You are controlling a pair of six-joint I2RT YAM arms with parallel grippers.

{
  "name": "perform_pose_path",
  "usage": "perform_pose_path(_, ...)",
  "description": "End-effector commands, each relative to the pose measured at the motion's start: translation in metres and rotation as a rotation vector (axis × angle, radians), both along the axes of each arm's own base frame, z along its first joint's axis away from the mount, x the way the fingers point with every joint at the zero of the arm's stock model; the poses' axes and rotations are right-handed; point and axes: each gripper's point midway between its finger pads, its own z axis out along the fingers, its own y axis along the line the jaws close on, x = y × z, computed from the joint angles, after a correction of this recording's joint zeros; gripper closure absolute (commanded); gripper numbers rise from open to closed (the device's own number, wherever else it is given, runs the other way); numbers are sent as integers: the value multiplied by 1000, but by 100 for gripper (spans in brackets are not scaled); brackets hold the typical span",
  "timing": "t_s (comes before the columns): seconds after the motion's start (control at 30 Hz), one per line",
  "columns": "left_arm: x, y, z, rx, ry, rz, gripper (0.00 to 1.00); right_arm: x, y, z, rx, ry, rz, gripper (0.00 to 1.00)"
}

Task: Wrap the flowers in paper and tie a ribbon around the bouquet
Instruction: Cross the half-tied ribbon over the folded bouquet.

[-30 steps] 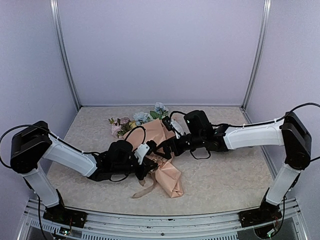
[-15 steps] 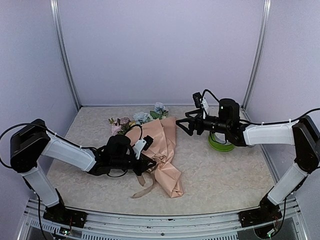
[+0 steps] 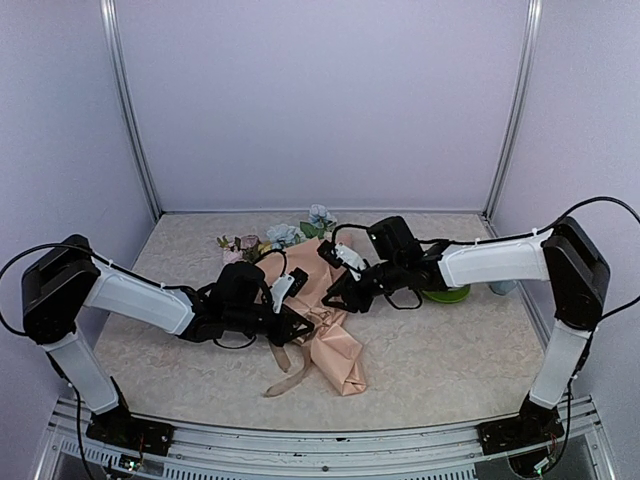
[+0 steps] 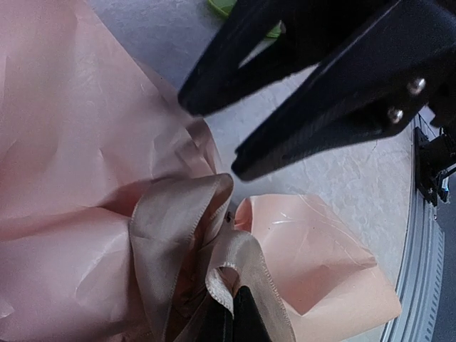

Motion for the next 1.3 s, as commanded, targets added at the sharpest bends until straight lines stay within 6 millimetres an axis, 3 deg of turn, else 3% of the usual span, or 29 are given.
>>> perform_pose_path(0.0, 2, -3, 4, -18, 27, -3, 100, -16, -1, -26, -72, 113, 41, 73)
perform_pose_path(0.13, 1, -5, 4, -30, 38, -9, 100, -8, 3, -36, -106, 117, 24, 74)
perform_pose_path(0.37, 2, -4, -1, -15, 49, -2, 100, -14, 11, -46, -119, 131, 54, 75)
perform_pose_path(0.63, 2, -3, -5, 4, 53, 2, 100, -24, 14, -39, -112, 134, 107, 71)
perform_pose_path(0.77, 3, -3, -7, 11, 55, 3, 100, -21, 18, -41, -115, 140, 98, 89)
perform_pose_path(0.83, 7, -2, -7, 21, 61, 23, 100, -18, 20, -37, -113, 139, 90, 100)
perform_pose_path(0.97, 8, -2, -9, 16, 92, 40, 100, -20, 22, -17, -67, 129, 90, 100)
perform_pose_path(1.17, 8, -1, -16, 28, 105, 44, 100, -38, 28, -8, -1, 196, 136, 100)
perform_pose_path(1.27, 10, 1, -20, 34, 117, 46, 100, -44, 30, 7, 57, 197, 154, 100)
